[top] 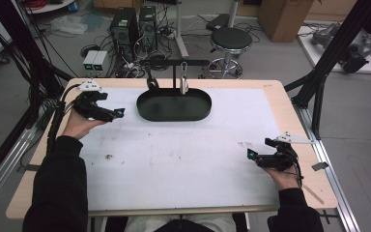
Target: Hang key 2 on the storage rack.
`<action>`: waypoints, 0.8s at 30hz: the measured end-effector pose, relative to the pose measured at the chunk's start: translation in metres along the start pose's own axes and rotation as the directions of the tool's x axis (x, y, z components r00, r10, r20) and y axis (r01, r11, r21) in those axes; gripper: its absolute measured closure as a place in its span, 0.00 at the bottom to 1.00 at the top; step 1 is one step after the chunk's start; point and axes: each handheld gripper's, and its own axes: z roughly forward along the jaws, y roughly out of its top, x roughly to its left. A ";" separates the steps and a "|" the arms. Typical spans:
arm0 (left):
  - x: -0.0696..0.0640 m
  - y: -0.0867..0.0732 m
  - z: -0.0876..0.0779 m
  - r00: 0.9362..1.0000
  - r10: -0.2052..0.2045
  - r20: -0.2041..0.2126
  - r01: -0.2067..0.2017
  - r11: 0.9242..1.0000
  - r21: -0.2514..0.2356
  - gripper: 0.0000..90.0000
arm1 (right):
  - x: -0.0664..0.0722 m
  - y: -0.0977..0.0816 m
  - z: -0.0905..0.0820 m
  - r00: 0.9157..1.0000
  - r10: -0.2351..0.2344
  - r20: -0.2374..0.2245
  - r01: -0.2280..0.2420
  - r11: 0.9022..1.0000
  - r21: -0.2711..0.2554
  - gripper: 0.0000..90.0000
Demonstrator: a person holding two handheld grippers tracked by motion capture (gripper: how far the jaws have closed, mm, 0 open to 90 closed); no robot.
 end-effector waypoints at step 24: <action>-0.003 -0.058 -0.027 0.997 -0.071 -0.014 0.072 0.997 0.037 0.03 | 0.002 -0.001 0.001 1.000 -0.005 0.009 0.005 1.000 0.009 0.01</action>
